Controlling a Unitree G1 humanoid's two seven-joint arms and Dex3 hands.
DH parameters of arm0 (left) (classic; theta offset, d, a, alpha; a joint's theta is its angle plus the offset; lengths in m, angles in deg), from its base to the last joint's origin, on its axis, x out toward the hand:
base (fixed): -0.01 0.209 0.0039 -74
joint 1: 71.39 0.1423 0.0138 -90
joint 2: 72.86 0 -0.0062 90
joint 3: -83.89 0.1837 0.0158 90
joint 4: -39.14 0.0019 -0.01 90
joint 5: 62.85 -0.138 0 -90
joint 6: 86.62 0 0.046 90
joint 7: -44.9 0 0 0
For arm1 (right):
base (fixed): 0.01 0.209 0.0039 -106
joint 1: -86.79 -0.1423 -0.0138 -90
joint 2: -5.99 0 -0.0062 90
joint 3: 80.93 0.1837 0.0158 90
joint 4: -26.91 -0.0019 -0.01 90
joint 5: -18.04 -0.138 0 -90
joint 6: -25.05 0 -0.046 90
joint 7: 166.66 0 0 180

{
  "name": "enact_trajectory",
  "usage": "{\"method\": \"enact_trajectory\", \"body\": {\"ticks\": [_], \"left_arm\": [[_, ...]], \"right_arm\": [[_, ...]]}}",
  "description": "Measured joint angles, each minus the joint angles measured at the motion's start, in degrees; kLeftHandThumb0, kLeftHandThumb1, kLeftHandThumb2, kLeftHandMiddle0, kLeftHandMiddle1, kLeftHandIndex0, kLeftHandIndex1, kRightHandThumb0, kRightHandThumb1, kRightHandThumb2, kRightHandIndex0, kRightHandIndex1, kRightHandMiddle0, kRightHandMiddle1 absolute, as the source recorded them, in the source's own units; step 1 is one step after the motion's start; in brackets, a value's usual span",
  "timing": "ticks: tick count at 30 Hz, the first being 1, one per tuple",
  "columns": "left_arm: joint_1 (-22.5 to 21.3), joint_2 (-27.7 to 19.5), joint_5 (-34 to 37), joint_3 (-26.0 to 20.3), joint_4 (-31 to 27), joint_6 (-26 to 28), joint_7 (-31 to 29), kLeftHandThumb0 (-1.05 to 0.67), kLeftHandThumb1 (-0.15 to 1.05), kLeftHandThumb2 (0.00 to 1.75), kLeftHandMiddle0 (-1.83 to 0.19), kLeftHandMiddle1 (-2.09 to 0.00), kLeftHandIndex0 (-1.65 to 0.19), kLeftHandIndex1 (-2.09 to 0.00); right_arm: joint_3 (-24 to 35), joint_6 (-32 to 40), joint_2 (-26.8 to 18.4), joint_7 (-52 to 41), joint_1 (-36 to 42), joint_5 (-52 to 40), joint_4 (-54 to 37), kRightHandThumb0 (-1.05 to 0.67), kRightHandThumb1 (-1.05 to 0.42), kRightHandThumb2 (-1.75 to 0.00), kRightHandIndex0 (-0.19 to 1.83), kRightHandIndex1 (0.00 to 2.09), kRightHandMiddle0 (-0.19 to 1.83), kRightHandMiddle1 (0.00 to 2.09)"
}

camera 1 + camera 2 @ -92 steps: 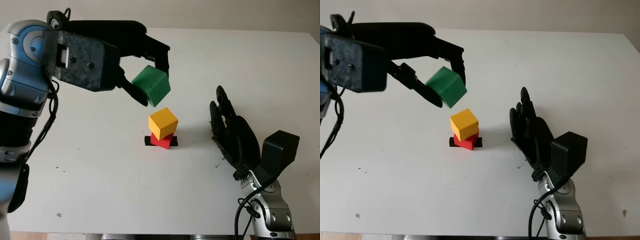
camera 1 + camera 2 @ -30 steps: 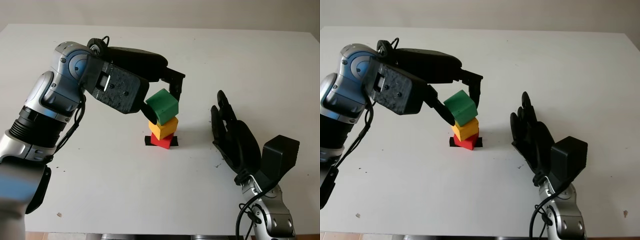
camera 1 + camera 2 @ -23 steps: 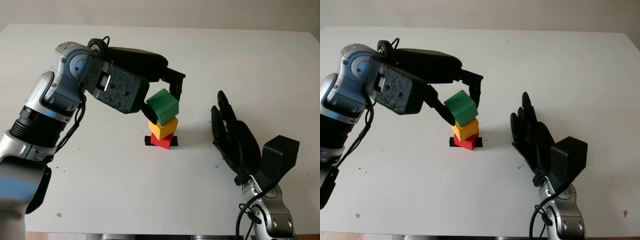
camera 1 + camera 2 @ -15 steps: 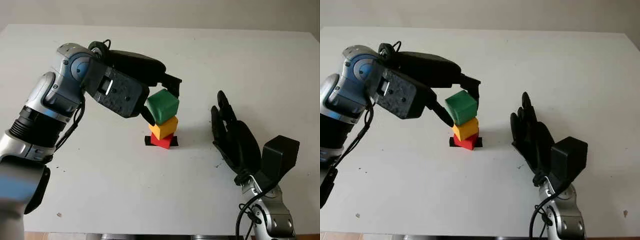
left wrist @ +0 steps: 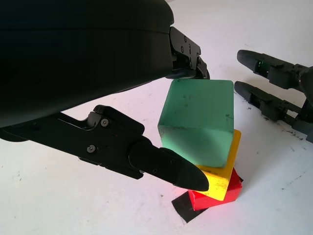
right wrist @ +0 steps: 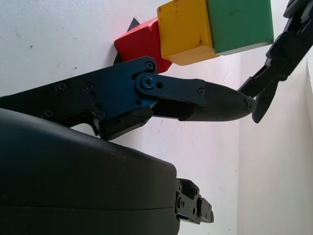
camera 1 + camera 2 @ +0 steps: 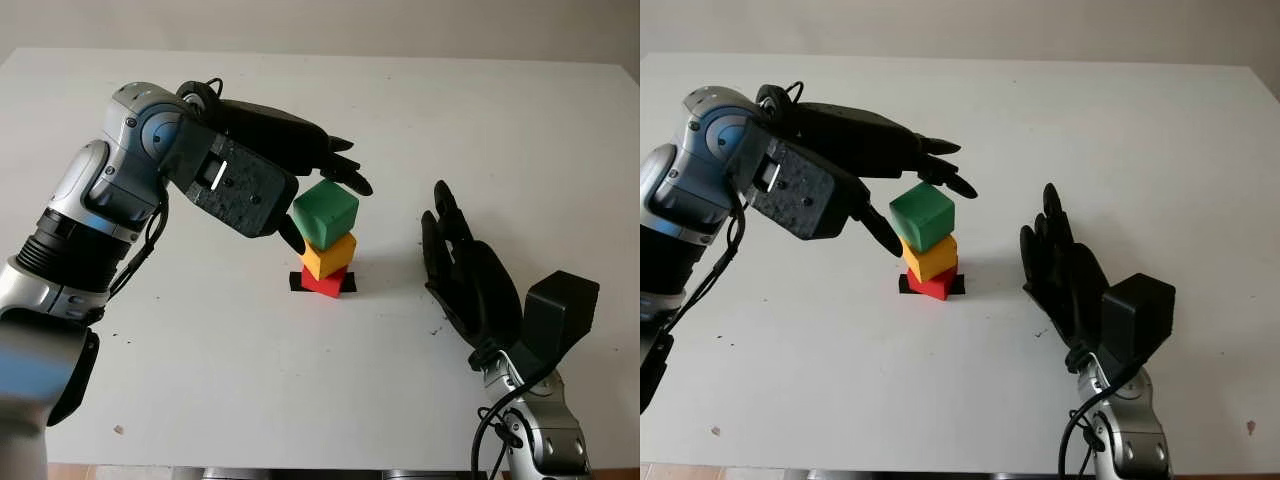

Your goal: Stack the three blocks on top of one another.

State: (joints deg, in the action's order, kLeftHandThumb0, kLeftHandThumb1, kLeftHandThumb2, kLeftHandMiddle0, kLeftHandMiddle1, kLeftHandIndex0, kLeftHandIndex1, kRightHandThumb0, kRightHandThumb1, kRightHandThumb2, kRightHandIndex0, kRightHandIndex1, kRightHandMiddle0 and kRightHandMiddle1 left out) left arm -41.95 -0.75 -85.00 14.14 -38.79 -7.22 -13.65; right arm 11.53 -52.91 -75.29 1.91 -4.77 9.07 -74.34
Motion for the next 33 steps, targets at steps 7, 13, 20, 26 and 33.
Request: {"method": "enact_trajectory", "body": {"ticks": [7, 13, 20, 26, 33], "left_arm": [[0.01, -1.29, 3.66, -3.64, -4.28, 7.59, -0.67, -0.78, 0.88, 0.04, 0.19, 0.00, 0.16, -0.03], [0.76, -2.78, 13.00, -12.61, -4.27, 11.51, 2.06, -0.90, 0.91, 0.06, 0.19, 0.00, 0.19, 0.00], [14.66, -2.69, 23.49, -28.47, -14.40, 19.03, 14.91, -0.93, 1.04, 0.57, 0.19, 0.00, 0.19, 0.00], [33.70, 9.28, 36.55, -39.69, -23.52, 19.01, 27.61, -0.86, 1.05, 0.60, 0.19, 0.00, 0.19, 0.00], [52.63, 18.58, 37.02, -39.39, -21.41, 7.47, 32.84, -0.81, 1.05, 0.65, 0.19, 0.00, 0.19, 0.00]], "right_arm": [[0.13, 0.02, 0.03, 0.12, 0.00, -0.30, 0.00, -0.75, -1.05, -0.57, -0.19, 0.00, -0.19, 0.00], [0.54, -0.18, -0.01, -0.33, -0.04, -0.56, 0.06, -0.75, -1.05, -0.59, -0.19, 0.00, -0.19, 0.00], [1.49, 0.09, -0.13, -0.24, -0.95, -0.64, 0.09, -0.74, -1.05, -0.61, -0.19, 0.00, -0.19, 0.00], [1.62, 0.29, -0.18, 0.21, -3.12, -0.05, 0.79, -0.75, -1.05, -0.62, -0.19, 0.00, -0.19, 0.00], [2.00, -1.14, -0.01, 0.71, -4.82, -0.09, 3.07, -0.73, -1.05, -0.64, -0.19, 0.00, -0.19, 0.00]]}}
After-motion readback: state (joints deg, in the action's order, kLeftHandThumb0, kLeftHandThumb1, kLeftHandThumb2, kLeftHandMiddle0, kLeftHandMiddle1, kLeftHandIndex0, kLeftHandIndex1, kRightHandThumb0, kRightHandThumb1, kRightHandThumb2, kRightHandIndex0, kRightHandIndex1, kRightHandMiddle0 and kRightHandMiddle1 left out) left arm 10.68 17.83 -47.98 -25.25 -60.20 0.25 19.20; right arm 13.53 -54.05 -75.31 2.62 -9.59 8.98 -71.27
